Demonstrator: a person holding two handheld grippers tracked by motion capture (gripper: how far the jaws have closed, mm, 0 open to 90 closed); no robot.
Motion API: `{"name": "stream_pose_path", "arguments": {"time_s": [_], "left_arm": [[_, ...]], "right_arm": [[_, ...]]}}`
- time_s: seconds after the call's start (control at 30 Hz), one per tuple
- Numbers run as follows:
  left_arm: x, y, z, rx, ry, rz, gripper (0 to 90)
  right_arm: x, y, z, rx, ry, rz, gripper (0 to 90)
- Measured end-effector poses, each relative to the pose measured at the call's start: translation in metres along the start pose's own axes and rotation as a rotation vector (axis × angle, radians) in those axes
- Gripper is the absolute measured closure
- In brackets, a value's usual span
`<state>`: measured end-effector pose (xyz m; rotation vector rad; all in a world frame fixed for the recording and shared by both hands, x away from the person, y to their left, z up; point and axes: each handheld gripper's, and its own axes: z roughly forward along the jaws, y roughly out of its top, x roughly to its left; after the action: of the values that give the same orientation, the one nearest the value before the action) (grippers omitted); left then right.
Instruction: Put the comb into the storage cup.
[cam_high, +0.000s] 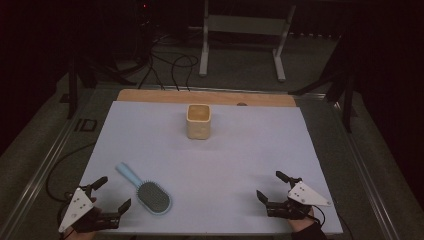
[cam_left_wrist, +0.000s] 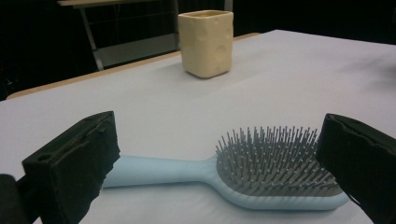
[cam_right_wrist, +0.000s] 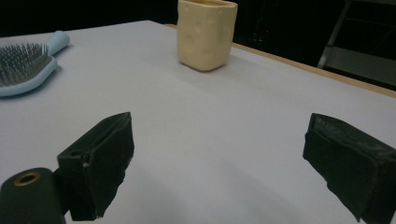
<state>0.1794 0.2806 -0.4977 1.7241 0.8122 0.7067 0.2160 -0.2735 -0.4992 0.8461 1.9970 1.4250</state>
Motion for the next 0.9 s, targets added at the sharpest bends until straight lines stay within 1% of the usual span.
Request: {"name": "stream_pose_path", "arguments": {"time_s": [0.2, 0.23, 0.37, 0.4, 0.47, 0.53, 0.63, 0.67, 0.77, 0.8, 0.87, 0.9], "left_arm": [[0.0, -0.001, 0.001, 0.022, 0.002, 0.003, 0.0], [-0.001, -0.001, 0.001, 0.03, -0.003, 0.002, 0.0], [-0.001, -0.001, 0.001, 0.041, -0.003, -0.002, 0.0], [-0.001, 0.0, 0.001, 0.05, -0.005, 0.0, 0.0], [-0.002, 0.001, 0.001, 0.05, -0.009, -0.001, 0.0], [-0.004, 0.005, 0.001, 0.053, -0.018, 0.012, 0.0], [-0.005, 0.007, 0.001, 0.064, -0.026, 0.019, 0.0], [-0.006, 0.011, 0.0, 0.068, -0.037, 0.029, 0.0], [-0.006, 0.018, -0.004, 0.049, -0.053, 0.017, 0.0], [-0.006, 0.018, -0.004, 0.049, -0.053, 0.017, 0.0], [-0.006, 0.025, -0.007, 0.059, -0.056, 0.004, 0.0], [-0.005, 0.032, -0.01, 0.06, -0.053, 0.007, 0.0]], "right_arm": [[0.0, -0.001, 0.001, 0.02, 0.002, -0.007, 8.6], [-0.001, -0.002, 0.003, 0.03, 0.01, 0.002, 8.6], [0.0, -0.002, 0.006, 0.036, 0.023, -0.002, 8.7], [0.001, -0.002, 0.006, 0.035, 0.022, -0.005, 8.6], [0.001, -0.002, 0.006, 0.033, 0.022, -0.003, 8.7], [0.001, -0.001, 0.004, 0.022, 0.013, -0.009, 8.7], [0.0, 0.0, 0.003, 0.009, 0.009, -0.007, 8.7], [0.0, -0.001, 0.002, 0.007, 0.01, -0.003, 8.7], [0.0, -0.001, 0.002, 0.004, 0.008, -0.001, 8.7], [0.0, -0.001, 0.002, 0.004, 0.008, -0.001, 8.7], [0.0, 0.0, 0.001, -0.001, 0.005, 0.0, 8.7], [0.0, 0.0, 0.001, -0.003, 0.001, -0.005, 8.7]]}}
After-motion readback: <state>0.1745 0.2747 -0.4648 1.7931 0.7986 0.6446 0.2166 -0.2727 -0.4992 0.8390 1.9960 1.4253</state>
